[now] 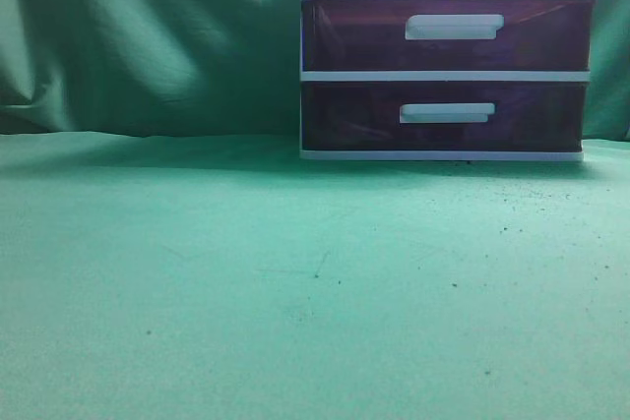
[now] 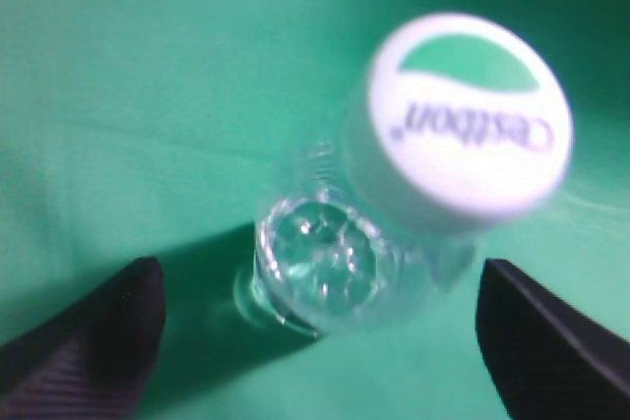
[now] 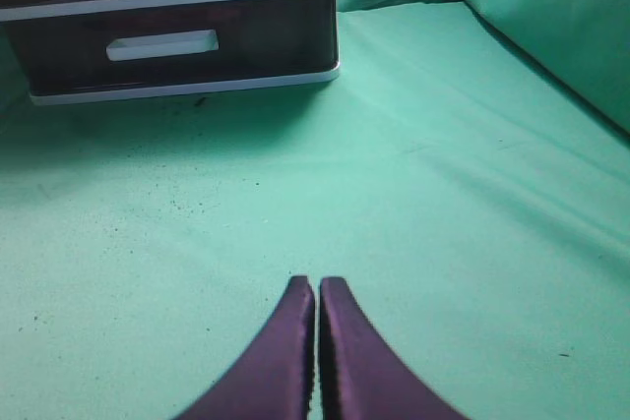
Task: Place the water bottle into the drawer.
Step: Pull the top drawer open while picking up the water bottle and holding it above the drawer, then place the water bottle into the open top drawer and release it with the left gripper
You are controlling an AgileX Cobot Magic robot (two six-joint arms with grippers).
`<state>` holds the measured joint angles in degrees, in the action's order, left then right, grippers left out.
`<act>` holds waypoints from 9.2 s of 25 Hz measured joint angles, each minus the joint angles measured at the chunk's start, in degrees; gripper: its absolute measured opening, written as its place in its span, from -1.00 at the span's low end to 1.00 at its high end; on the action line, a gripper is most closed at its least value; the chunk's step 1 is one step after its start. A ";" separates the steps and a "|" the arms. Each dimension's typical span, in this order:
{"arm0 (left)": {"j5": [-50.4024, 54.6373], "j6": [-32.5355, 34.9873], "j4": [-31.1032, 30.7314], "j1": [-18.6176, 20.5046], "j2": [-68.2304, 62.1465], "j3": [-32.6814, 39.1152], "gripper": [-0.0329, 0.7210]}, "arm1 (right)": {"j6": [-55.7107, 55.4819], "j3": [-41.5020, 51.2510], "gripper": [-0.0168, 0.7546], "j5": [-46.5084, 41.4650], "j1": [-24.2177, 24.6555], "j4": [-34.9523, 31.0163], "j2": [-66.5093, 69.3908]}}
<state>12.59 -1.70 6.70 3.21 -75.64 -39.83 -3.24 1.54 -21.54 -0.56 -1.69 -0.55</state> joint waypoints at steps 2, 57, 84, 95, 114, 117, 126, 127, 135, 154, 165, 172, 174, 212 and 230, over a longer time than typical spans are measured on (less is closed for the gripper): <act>-0.44 0.00 0.09 0.00 -2.61 -1.39 0.65 | 0.00 0.00 -0.96 0.00 0.00 0.00 0.00; 29.48 11.81 0.35 -21.90 29.59 -13.38 -0.06 | 9.07 -21.66 -0.96 18.20 0.00 -4.20 7.99; 30.44 11.95 -0.89 -21.90 29.59 -13.38 -0.06 | 73.21 -52.94 -0.52 39.19 -11.84 7.82 80.76; 30.44 11.95 -4.58 -21.90 29.59 -13.38 -0.06 | 73.81 -71.39 -0.22 39.01 -11.84 17.22 99.23; 30.34 11.95 -8.52 -21.90 29.24 -13.38 -0.06 | 74.79 -75.61 -0.22 36.54 -12.06 19.53 104.80; 30.34 11.95 -8.52 -21.90 29.26 -13.38 -0.06 | 74.90 -75.61 -0.22 37.67 -12.06 19.53 105.10; 30.34 11.95 -8.59 -21.90 29.26 -13.38 -0.06 | 75.01 -75.72 -0.71 38.52 -11.72 19.35 105.14; 30.34 11.95 -8.59 -21.90 29.26 -13.38 -0.06 | 75.01 -75.72 -0.71 38.52 -11.72 19.35 105.14; 30.34 11.95 -8.59 -21.90 29.26 -13.38 -0.06 | 75.01 -69.43 -0.71 39.75 -12.56 18.74 100.72; 30.34 11.95 -8.18 -21.90 29.26 -13.38 -0.06 | 74.98 -44.15 -0.71 40.47 -17.11 17.83 80.48; 13.40 26.17 22.66 -22.34 24.17 -24.39 -0.06 | 74.90 -43.77 -0.71 38.62 -17.21 17.83 79.15; 24.58 42.58 38.53 -22.34 1.69 -48.25 -0.06 | 74.90 -43.77 -0.71 38.49 -17.21 17.83 79.02; 28.62 43.13 39.05 -22.34 -4.97 -55.91 -0.06 | 74.90 -43.77 -0.71 38.45 -17.21 17.83 79.02; 21.40 59.47 55.08 -30.83 -38.21 -77.67 0.64 | 74.90 -43.67 -0.71 38.05 -17.21 18.06 79.35; 12.44 110.36 93.52 -40.83 -51.92 -87.07 0.64 | 74.71 -43.67 -0.71 38.34 -17.21 17.93 79.59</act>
<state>25.03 108.66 100.22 -37.62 -127.56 -126.90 71.47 -42.13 16.79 -17.76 16.25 79.05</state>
